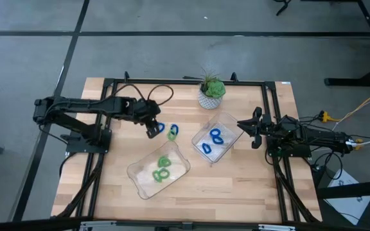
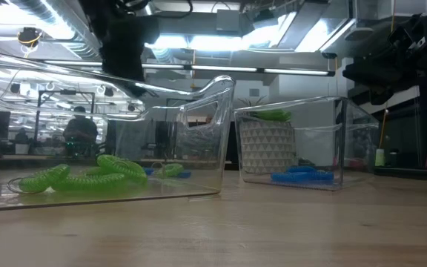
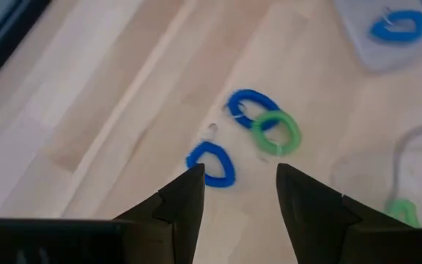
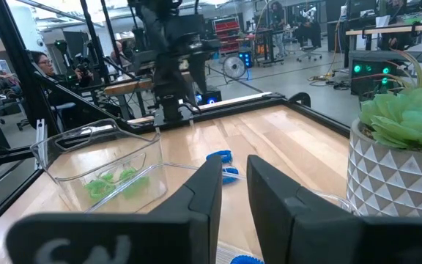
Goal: Sort spring keychains
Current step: Put the blue spring keychain into the top transparent bin
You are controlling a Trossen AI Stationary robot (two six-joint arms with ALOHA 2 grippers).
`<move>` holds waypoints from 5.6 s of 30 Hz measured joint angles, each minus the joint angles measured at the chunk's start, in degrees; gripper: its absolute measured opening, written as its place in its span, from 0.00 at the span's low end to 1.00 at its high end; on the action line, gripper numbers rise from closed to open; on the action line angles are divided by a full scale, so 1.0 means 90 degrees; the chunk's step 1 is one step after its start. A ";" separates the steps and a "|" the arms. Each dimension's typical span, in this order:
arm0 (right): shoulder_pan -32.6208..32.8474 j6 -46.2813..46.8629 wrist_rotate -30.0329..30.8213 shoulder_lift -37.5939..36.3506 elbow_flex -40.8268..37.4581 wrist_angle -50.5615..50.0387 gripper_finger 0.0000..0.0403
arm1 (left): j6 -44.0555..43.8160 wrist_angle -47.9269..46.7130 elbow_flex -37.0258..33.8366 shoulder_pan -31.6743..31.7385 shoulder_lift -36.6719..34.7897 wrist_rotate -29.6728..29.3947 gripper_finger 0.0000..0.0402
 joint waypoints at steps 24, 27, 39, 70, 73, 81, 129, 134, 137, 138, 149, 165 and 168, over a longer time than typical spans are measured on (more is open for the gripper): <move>0.0000 0.0000 0.0001 0.0002 0.0001 0.0000 0.17 | -0.0452 0.0026 -0.0002 0.0641 0.1389 0.0551 0.40; 0.0001 0.0000 0.0001 0.0001 0.0000 0.0000 0.17 | -0.0452 0.0027 -0.0002 0.0641 0.1528 0.0551 0.41; 0.0000 0.0000 0.0001 0.0000 -0.0002 0.0000 0.17 | -0.0292 0.0275 -0.0002 0.0641 0.1600 0.0549 0.41; 0.0000 0.0000 0.0001 0.0002 0.0000 0.0000 0.17 | -0.0178 0.0411 0.0000 0.1134 0.1600 0.0573 0.40; 0.0001 0.0000 0.0001 0.0000 0.0001 0.0000 0.17 | -0.0178 0.0411 0.0000 0.1134 0.1600 0.0653 0.39; 0.0001 0.0000 0.0001 0.0002 0.0001 0.0000 0.17 | -0.0209 0.0502 0.0000 0.1134 0.1600 0.0681 0.39; 0.0000 0.0000 0.0002 0.0000 0.0001 0.0000 0.17 | 0.0160 0.0647 0.0019 0.1237 0.3358 0.0446 0.38; 0.0000 0.0000 0.0001 0.0000 0.0001 0.0000 0.17 | 0.0167 0.0656 0.0010 0.1248 0.3417 0.0517 0.37; 0.0000 0.0000 0.0001 0.0000 0.0000 0.0000 0.17 | 0.0167 0.0670 0.0007 0.1248 0.3424 0.0556 0.33; -0.0001 0.0000 0.0001 0.0002 0.0001 0.0000 0.17 | 0.0167 0.0677 0.0006 0.1248 0.3427 0.0592 0.30; 0.0001 0.0000 0.0001 0.0002 -0.0001 0.0000 0.17 | 0.0167 0.0707 0.0000 0.1193 0.3436 0.0602 0.02; 0.0001 0.0000 0.0001 0.0002 0.0000 0.0000 0.17 | 0.0143 0.1188 0.0058 0.1270 0.2240 0.0129 0.02; 0.0000 0.0000 0.0001 0.0000 0.0000 0.0002 0.17 | 0.0080 0.1381 0.0061 0.1263 0.2018 0.0117 0.02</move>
